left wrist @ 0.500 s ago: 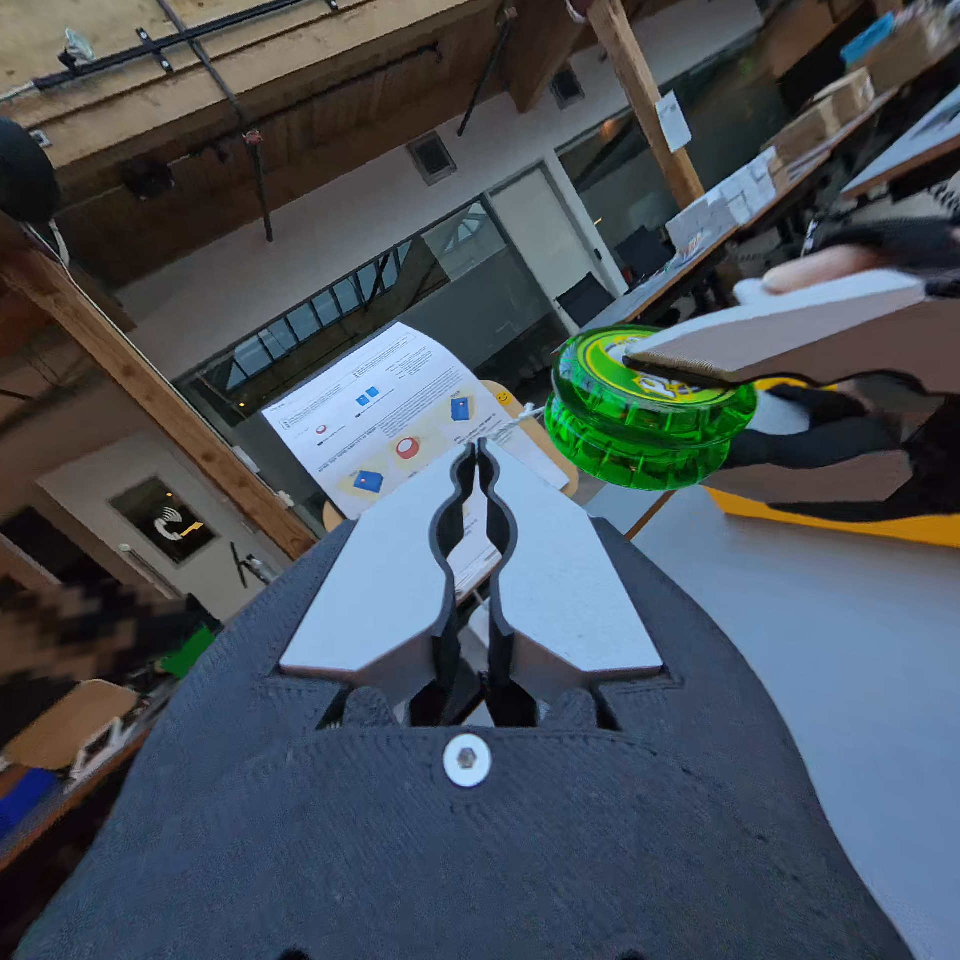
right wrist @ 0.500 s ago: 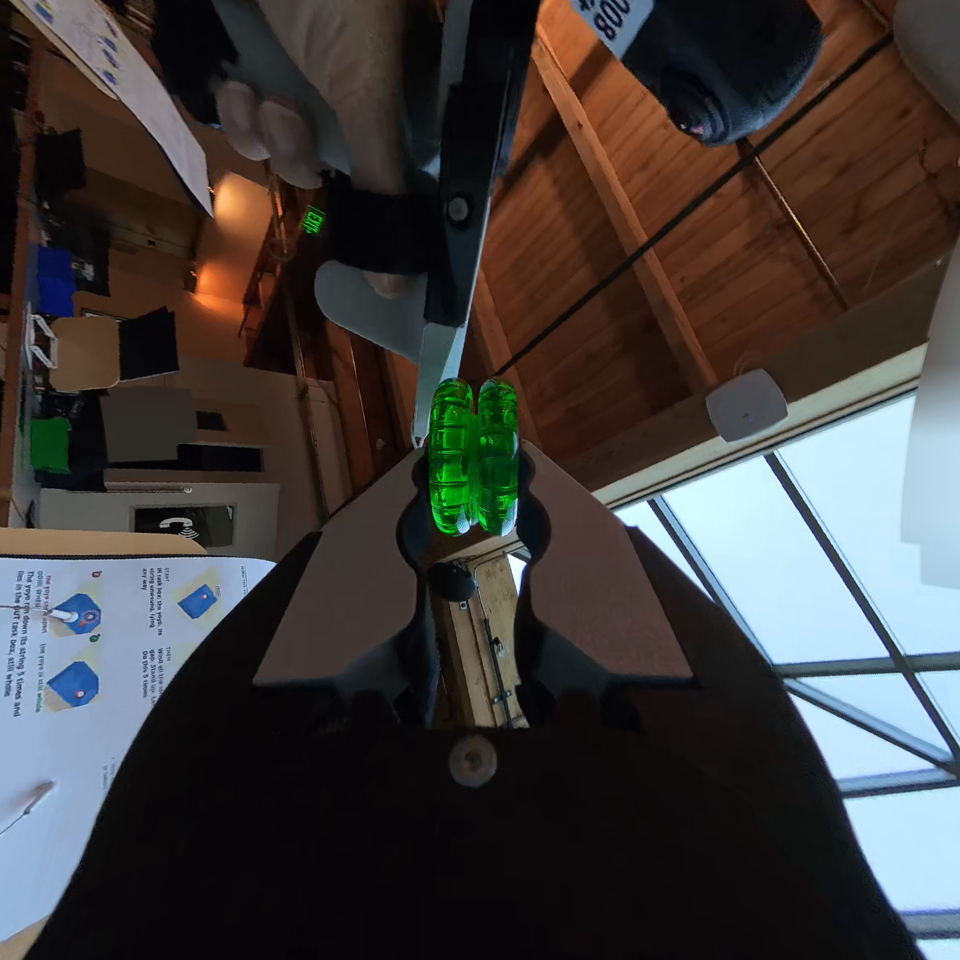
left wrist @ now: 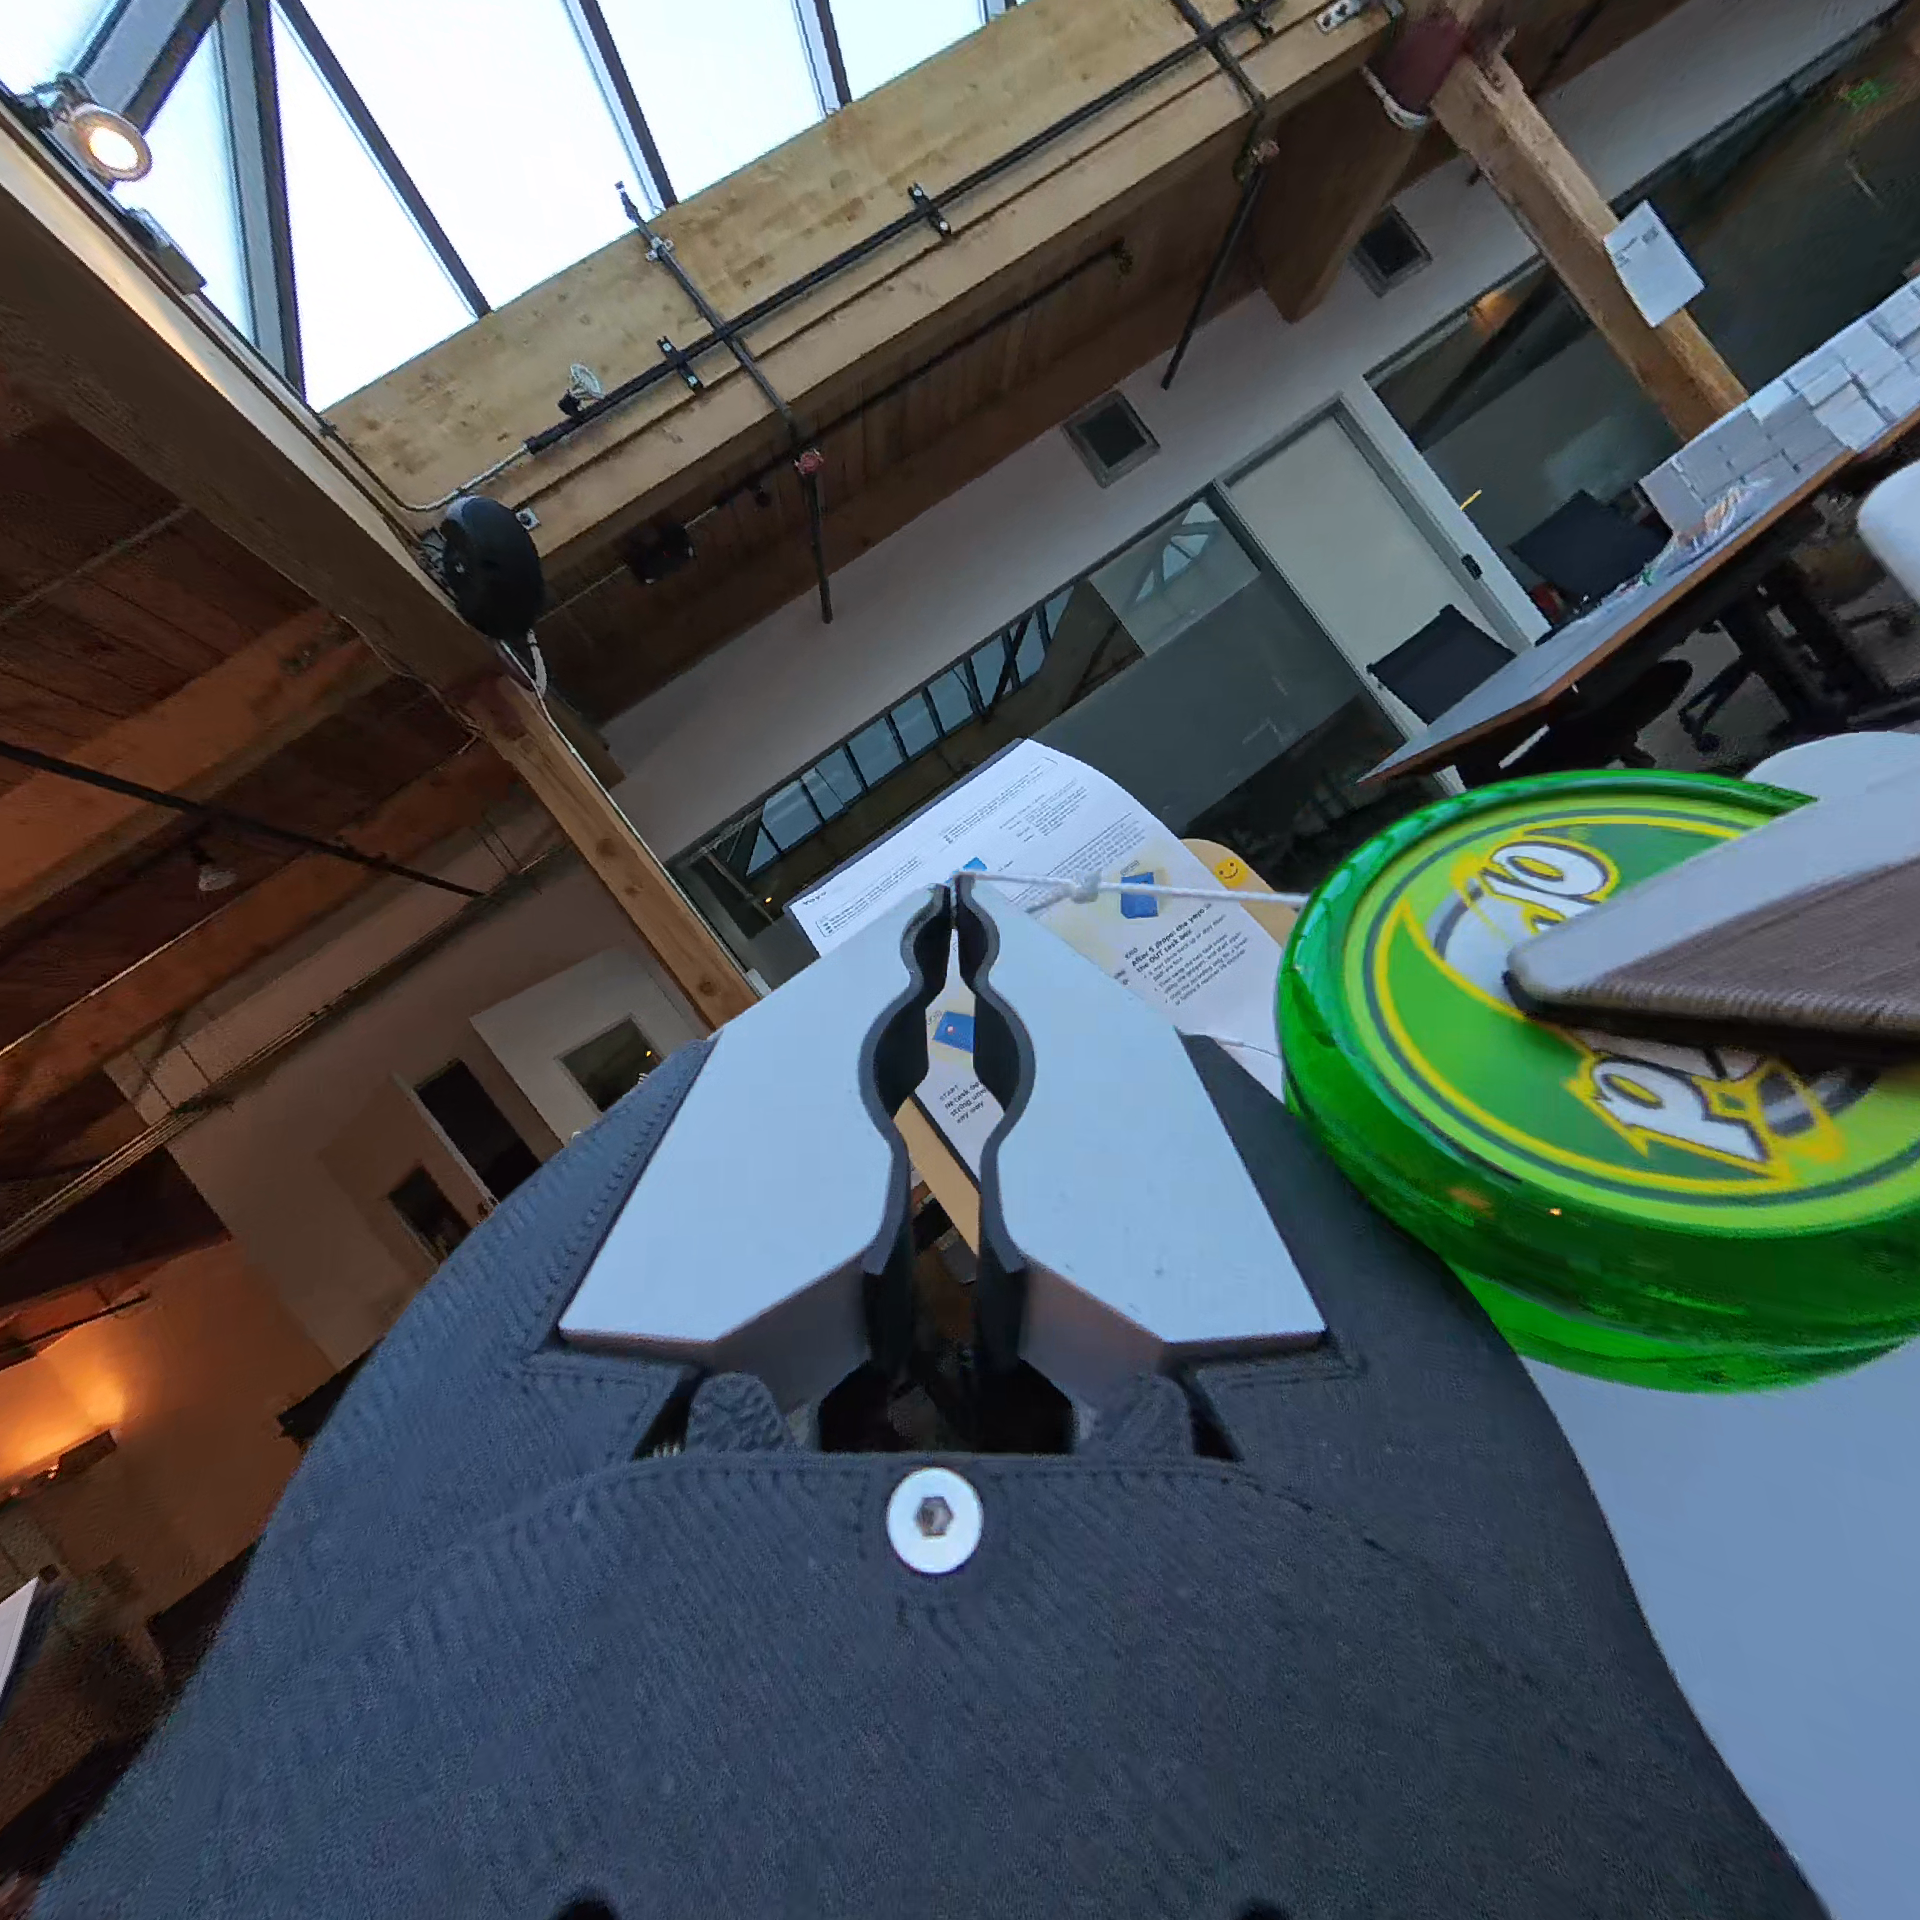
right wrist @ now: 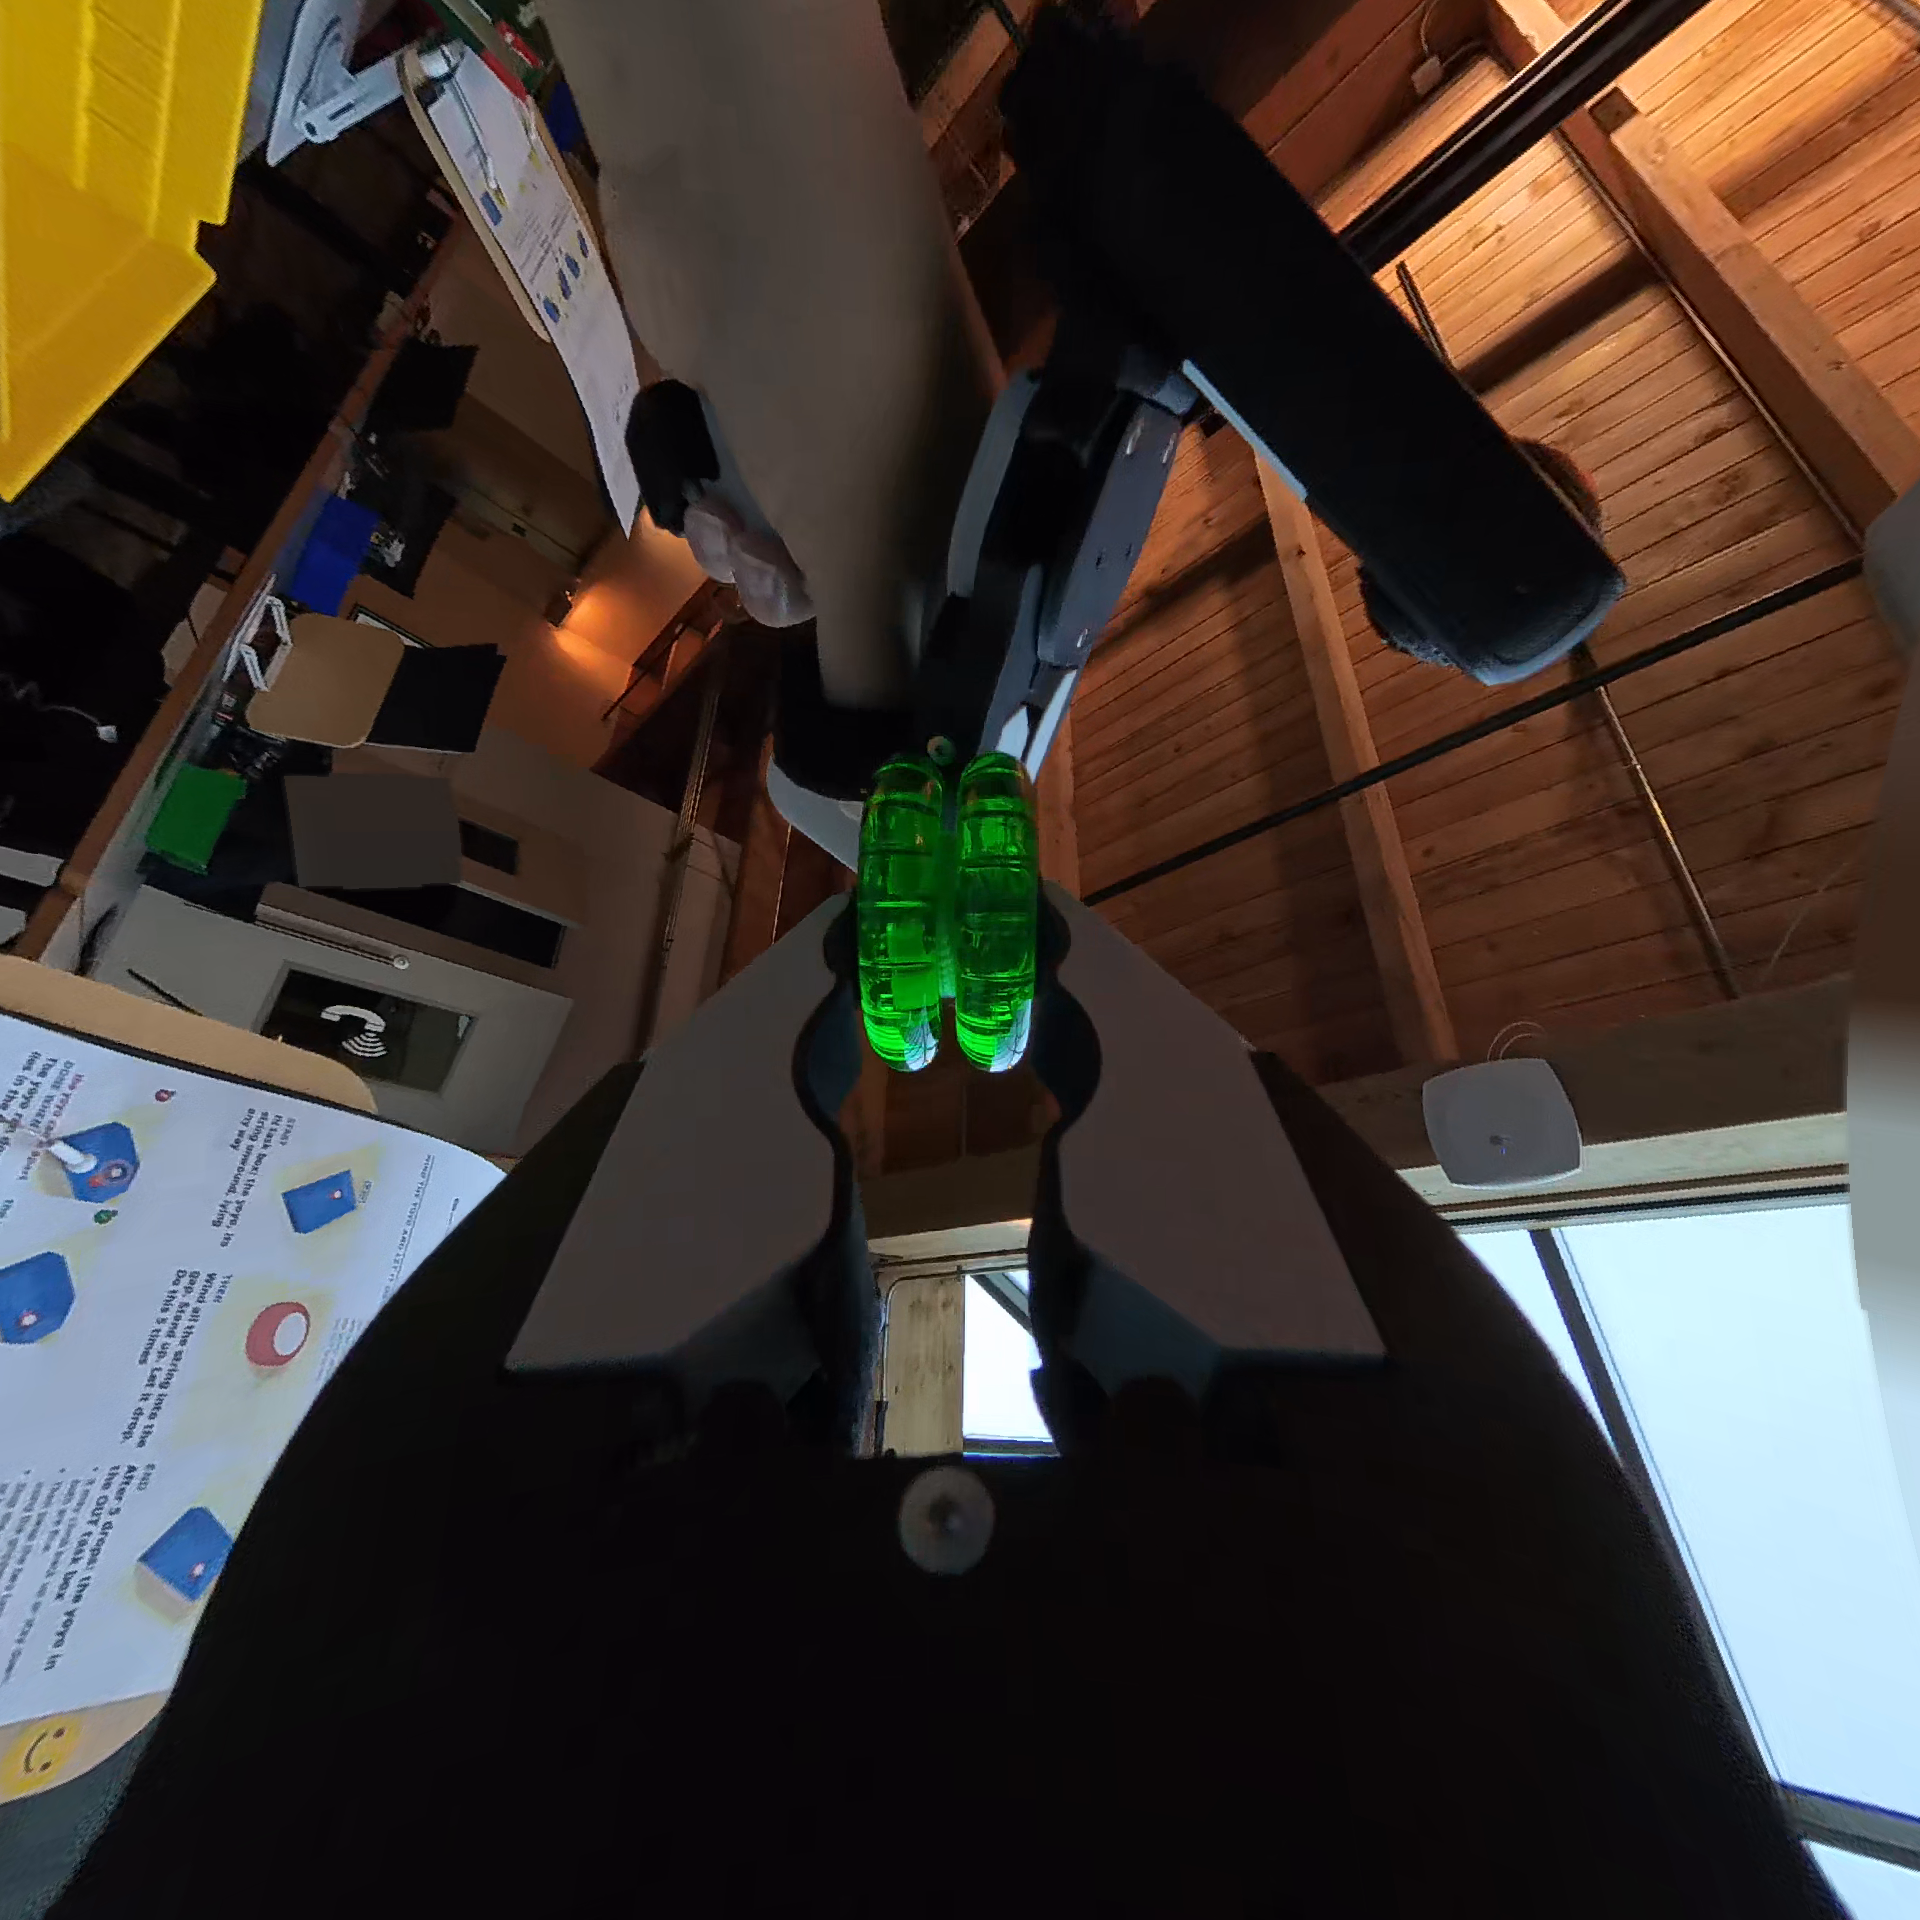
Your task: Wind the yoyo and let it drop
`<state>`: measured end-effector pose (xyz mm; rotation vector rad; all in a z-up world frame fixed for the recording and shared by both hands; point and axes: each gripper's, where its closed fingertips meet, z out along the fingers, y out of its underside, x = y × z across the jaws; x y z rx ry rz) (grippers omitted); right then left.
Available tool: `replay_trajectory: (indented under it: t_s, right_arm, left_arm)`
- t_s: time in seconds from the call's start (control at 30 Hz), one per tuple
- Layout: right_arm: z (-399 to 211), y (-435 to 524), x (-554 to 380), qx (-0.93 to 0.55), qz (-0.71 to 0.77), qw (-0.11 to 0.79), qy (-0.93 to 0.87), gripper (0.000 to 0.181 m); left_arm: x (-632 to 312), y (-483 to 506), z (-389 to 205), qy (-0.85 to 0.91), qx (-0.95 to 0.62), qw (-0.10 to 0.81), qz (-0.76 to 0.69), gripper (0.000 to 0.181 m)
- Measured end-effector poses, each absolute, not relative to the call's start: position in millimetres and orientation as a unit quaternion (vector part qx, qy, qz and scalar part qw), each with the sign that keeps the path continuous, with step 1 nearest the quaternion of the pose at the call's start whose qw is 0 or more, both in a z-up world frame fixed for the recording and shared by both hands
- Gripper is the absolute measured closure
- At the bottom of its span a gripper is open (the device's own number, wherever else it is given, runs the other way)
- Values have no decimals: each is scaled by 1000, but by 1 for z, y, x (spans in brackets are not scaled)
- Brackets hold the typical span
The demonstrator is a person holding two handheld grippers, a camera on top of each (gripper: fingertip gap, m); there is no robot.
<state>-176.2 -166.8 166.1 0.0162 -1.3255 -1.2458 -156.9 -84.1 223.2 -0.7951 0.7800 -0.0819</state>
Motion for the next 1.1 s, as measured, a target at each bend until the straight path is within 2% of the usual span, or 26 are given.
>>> replay_trajectory:
  t_s: [0.2, 0.37, 0.53, 0.73, 0.9, 1.1]
  right_arm:
    - [174, -179, -185, 23, -546, 594, -591, 154]
    - [182, -179, -190, 36, -559, 538, -630, 154]
    - [195, -174, -192, 33, -565, 490, -663, 153]
    - [201, -176, -191, 46, -574, 449, -683, 153]
    - [209, -176, -184, 8, -556, 452, -697, 153]
    - [213, -178, -180, -76, -466, 511, -719, 153]
  left_arm:
    - [-169, -90, 223, 329, -351, 875, -59, 181]
    - [-183, -96, 228, 270, -324, 902, -92, 181]
    - [-182, -103, 232, 253, -294, 913, -124, 168]
    - [-183, -106, 235, 242, -273, 922, -128, 167]
    - [-183, -114, 236, 238, -255, 927, -141, 170]
    - [-190, -128, 242, 224, -232, 923, -211, 170]
